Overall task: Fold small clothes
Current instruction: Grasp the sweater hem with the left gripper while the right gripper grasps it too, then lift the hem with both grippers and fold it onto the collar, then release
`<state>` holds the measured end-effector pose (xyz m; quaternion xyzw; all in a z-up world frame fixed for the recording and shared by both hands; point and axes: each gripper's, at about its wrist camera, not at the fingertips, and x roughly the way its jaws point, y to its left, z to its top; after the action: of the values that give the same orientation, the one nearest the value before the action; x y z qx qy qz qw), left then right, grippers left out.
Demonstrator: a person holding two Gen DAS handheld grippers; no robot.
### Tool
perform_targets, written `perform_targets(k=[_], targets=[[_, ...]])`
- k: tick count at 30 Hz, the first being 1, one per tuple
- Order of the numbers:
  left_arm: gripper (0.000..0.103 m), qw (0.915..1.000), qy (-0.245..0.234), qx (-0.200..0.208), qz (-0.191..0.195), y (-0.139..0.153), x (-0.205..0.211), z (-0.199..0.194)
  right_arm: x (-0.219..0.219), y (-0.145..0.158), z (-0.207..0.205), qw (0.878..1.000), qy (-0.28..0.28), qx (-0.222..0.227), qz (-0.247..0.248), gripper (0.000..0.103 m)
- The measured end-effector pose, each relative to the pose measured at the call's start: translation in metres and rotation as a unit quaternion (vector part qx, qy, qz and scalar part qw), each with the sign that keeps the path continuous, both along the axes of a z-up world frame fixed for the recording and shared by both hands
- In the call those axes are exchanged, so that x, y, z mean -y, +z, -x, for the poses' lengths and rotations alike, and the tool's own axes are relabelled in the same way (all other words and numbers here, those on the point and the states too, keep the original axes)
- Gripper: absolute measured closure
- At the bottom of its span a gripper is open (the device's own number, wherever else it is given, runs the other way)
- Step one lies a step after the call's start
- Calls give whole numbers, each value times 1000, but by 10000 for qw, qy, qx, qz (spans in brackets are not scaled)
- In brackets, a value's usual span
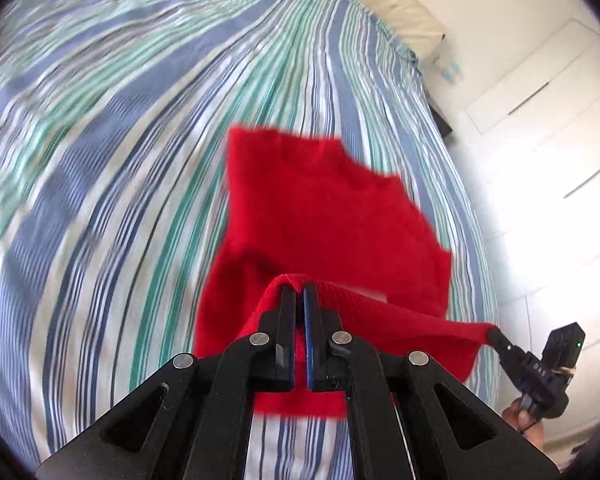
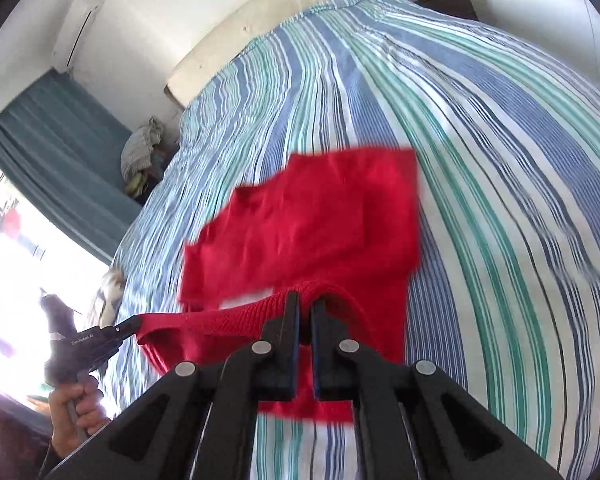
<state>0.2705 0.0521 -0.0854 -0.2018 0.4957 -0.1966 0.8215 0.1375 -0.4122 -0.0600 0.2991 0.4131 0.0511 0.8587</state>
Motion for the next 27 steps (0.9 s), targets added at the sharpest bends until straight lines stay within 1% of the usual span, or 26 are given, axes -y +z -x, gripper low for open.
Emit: perform_targets(k=[2,5,8,9,10,11,12,13,14,15,16,17,18,19,20,22,23,24,25,26,27], targets=[[102,9999,68,12,-96,0,16,-46,8,-3,-40,9999,-107,-37,-7,99],[102,9994,156,-90,-286,-10,32,-96,19,-14,-96,9997,-190,-156,31,99],[100,9980,193,-227,-560,-22,44,-141,35,-36,-144,9987,-304,-380,-172,99],[96,9973,238,-303,-618,-27,47,-155,41,-45,-156,9979,-390,-411,-306,98],[91,9960,335,-355,-742,-33,47,-168,51,-50,-166,9972,-428,-402,-464,95],[83,9948,460,-379,-827,-37,44,-180,57,-59,-175,9959,-479,-418,-642,94],[60,9946,542,-384,-792,-39,39,-184,62,-65,-182,9949,-591,-459,-679,85],[40,9944,680,-367,-717,-39,33,-193,67,-68,-185,9941,-771,-453,-620,71],[36,9938,816,-315,-691,-37,27,-197,71,-67,-185,9938,-864,-406,-572,67],[35,9931,924,-225,-684,-32,20,-197,75,-62,-183,9939,-918,-317,-515,65],[35,9933,927,-146,-668,-27,16,-195,75,-55,-180,9948,-897,-233,-431,65],[35,9943,831,9,-667,-20,13,-187,74,-47,-175,9961,-819,-130,-299,65],[35,9945,715,154,-743,-15,14,-178,68,-36,-169,9979,-643,9,-77,65],[35,9941,523,344,-887,-9,18,-165,61,-28,-167,9989,-439,88,126,65],[33,9924,207,577,-1068,-4,26,-146,51,-21,-160,9993,-193,160,294,65],[22,9877,-354,860,-1256,-4,42,-115,25,-14,-140,9977,449,246,438,64],[19,9837,-642,922,-1401,-9,52,-98,10,-16,-128,9955,808,216,448,62],[17,9782,-867,912,-1649,-19,61,-84,-1,-22,-117,9932,1053,115,490,54],[18,9729,-929,870,-1929,-28,67,-77,-14,-32,-105,9894,1264,-108,700,52],[20,9675,-845,757,-2258,-37,67,-68,-22,-38,-93,9860,1294,-265,1013,52],[25,9681,-683,668,-2317,-41,61,-57,-27,-40,-76,9836,1203,-311,1307,52]])
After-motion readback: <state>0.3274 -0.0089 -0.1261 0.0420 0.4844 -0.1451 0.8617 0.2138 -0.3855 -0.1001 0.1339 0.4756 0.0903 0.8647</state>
